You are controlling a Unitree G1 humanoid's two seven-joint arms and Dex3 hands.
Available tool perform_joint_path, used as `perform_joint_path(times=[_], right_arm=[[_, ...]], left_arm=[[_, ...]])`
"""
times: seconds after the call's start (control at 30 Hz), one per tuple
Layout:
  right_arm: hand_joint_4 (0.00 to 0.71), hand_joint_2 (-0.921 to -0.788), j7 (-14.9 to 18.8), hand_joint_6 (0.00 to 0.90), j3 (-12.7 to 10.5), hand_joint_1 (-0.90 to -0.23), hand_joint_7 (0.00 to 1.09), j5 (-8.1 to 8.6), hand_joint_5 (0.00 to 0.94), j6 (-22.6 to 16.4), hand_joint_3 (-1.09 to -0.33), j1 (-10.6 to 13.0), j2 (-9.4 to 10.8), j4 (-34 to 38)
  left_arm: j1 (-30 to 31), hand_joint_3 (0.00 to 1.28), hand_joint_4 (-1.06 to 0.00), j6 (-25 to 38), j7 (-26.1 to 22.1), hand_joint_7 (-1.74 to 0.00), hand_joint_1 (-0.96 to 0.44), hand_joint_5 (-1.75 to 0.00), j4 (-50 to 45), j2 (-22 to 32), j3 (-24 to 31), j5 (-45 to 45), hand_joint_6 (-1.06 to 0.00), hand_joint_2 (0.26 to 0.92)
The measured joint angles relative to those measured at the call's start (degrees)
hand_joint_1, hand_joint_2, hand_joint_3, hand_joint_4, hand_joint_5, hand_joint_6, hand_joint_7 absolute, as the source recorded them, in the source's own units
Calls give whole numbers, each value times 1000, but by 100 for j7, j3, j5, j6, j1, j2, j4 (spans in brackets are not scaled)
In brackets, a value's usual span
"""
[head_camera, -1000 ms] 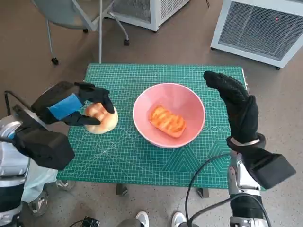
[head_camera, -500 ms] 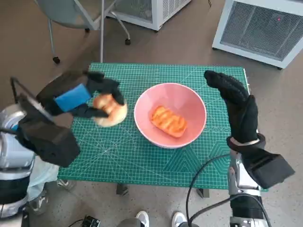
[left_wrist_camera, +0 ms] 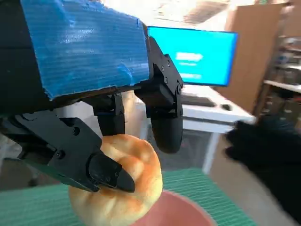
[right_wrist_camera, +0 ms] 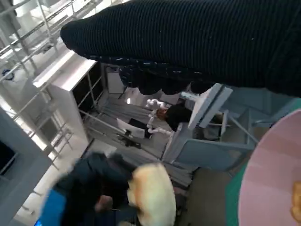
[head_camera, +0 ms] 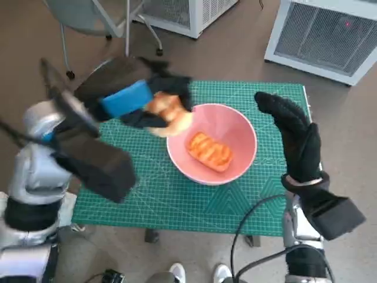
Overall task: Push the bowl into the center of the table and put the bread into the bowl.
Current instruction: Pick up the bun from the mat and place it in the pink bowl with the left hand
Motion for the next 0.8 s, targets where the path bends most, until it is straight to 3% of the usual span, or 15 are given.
perform_joint_path(times=[0.1, 0.17, 0.23, 0.33, 0.5, 0.8], right_arm=[[107, -921, -17, -1, 0, -768, 459, -2, 3, 8, -817, 21, 4, -37], [108, -921, -38, -1, 1, -767, 453, -4, 3, 18, -818, 38, 7, -76], [109, -921, -56, -1, -2, -767, 450, -8, 4, 31, -819, 61, 7, -109], [111, -921, -84, -1, -9, -767, 448, -28, 4, 49, -819, 106, 7, -142], [116, -921, -130, -1, -29, -767, 446, -47, 6, 74, -819, 165, 4, -188], [121, -921, -196, -1, -49, -767, 446, -90, 8, 127, -819, 186, 3, -268]], left_arm=[[-285, 147, -605, -83, -13, -1206, 2, -1220, 416, -235, -180, 37, -628, 898], [-464, 101, -592, -162, -16, -1210, -218, -671, 696, -376, -306, 97, -671, 908], [-620, 85, -711, -223, -23, -1210, -293, -496, 967, -508, -432, 161, -688, 911], [-806, 48, -787, -277, -26, -1144, -95, -808, 1334, -691, -595, 278, -721, 894], [-931, 46, -814, -339, -26, -886, -15, -1107, 1740, -900, -771, 385, -792, 872], [-999, 47, -766, -500, 96, -1063, 1, -1102, 2524, -1206, -1051, 707, -714, 892]])
